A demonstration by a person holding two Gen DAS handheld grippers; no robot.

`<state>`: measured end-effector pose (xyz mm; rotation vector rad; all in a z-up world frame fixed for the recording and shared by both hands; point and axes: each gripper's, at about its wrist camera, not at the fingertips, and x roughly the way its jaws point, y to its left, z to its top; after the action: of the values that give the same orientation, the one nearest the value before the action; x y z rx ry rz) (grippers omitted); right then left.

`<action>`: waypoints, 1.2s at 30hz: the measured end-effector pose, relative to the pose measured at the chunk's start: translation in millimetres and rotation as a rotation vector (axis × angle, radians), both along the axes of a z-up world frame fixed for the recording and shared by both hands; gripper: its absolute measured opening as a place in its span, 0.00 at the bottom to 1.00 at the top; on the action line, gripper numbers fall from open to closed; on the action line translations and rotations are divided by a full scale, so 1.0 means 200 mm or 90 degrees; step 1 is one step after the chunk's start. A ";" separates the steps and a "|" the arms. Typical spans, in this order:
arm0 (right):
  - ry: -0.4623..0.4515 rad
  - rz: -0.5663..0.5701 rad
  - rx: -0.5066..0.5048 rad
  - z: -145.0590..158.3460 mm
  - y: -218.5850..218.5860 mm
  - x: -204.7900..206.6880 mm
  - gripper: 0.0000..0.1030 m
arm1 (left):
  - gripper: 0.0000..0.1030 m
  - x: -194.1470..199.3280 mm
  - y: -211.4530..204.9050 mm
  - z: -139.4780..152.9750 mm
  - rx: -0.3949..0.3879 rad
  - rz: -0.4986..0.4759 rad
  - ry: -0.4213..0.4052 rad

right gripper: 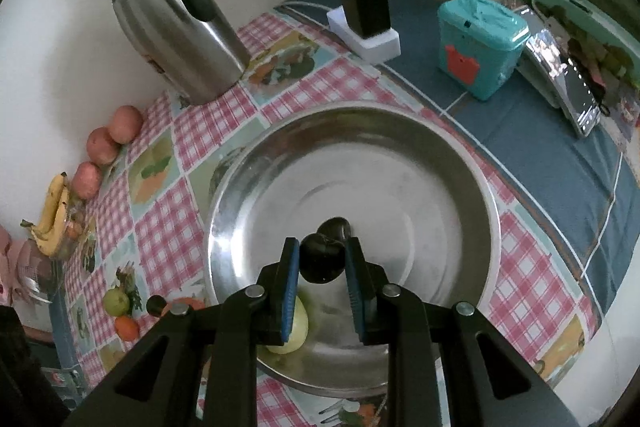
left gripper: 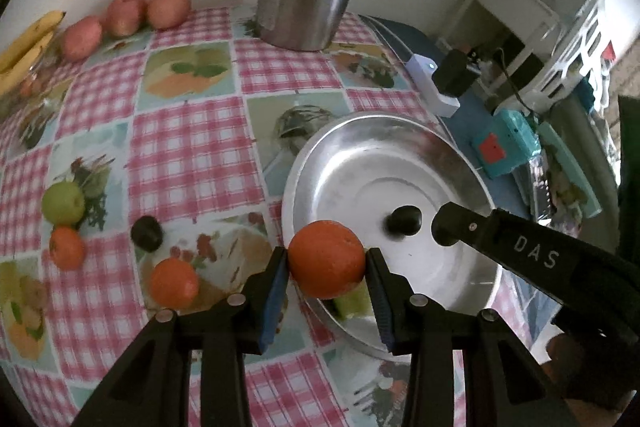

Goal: Organize fruits
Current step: 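Carry the plum over the basin and open the right tool, then open the left tool over the basin to drop the tangerine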

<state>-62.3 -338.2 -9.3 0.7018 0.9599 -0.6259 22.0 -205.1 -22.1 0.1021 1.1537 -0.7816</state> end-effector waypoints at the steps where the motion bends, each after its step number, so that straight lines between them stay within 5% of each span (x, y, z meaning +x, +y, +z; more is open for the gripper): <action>1: 0.006 0.001 0.001 -0.01 0.00 0.00 0.24 | 0.40 0.00 -0.02 -0.01 0.002 -0.004 -0.004; 22: 0.060 -0.007 0.031 -0.13 0.00 0.00 0.26 | 0.46 -0.03 -0.08 -0.06 0.022 -0.033 -0.026; 29: 0.046 -0.011 0.017 -0.09 0.00 0.00 0.36 | 0.53 -0.01 -0.05 -0.03 0.022 -0.015 -0.024; 36: 0.047 -0.008 0.013 -0.09 0.01 0.00 0.49 | 0.66 0.07 0.07 -0.03 0.059 0.070 0.010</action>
<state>-61.5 -336.6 -26.5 0.7076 1.0326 -0.6581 35.4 -191.6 -29.0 0.1091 1.2010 -0.6326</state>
